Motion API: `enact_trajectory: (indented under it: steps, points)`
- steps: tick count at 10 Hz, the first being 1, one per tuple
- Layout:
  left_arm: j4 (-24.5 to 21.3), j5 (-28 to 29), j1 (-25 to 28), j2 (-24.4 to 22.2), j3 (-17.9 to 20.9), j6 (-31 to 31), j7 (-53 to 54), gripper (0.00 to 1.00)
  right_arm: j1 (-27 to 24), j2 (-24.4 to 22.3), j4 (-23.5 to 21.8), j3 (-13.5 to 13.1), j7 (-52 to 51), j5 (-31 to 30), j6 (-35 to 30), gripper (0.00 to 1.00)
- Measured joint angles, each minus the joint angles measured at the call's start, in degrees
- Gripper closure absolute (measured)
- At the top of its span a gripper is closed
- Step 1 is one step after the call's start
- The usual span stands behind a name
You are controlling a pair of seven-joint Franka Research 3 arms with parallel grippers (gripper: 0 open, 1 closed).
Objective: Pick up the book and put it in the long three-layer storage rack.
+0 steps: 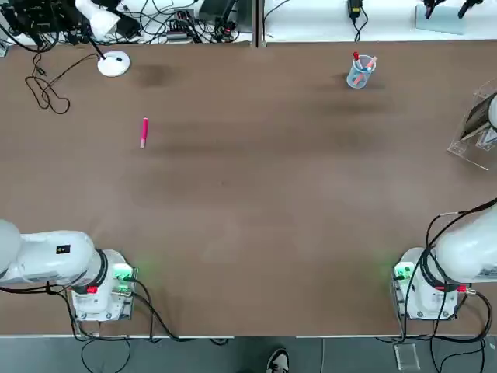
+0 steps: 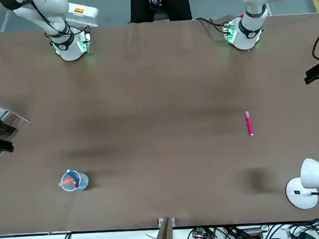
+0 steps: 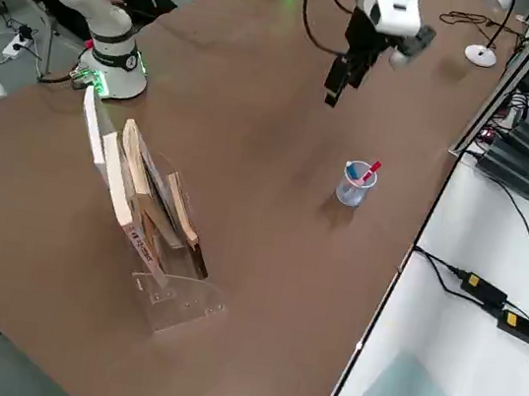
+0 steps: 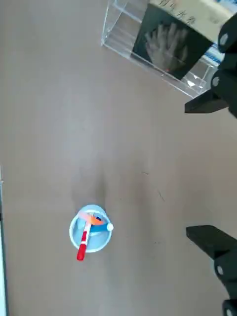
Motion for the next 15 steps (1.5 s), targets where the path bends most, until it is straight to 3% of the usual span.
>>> enact_trajectory:
  steps: [8,15]
  points:
    - [0.0,0.0,0.0,0.0,0.0,0.0,0.0,0.01,0.3,-15.5,-15.5,0.5,0.9,-0.1,1.0,0.0]
    - [0.0,0.0,0.0,0.0,0.0,0.0,0.0,0.01,0.3,-18.9,-20.9,0.7,-4.0,1.3,1.5,0.0]
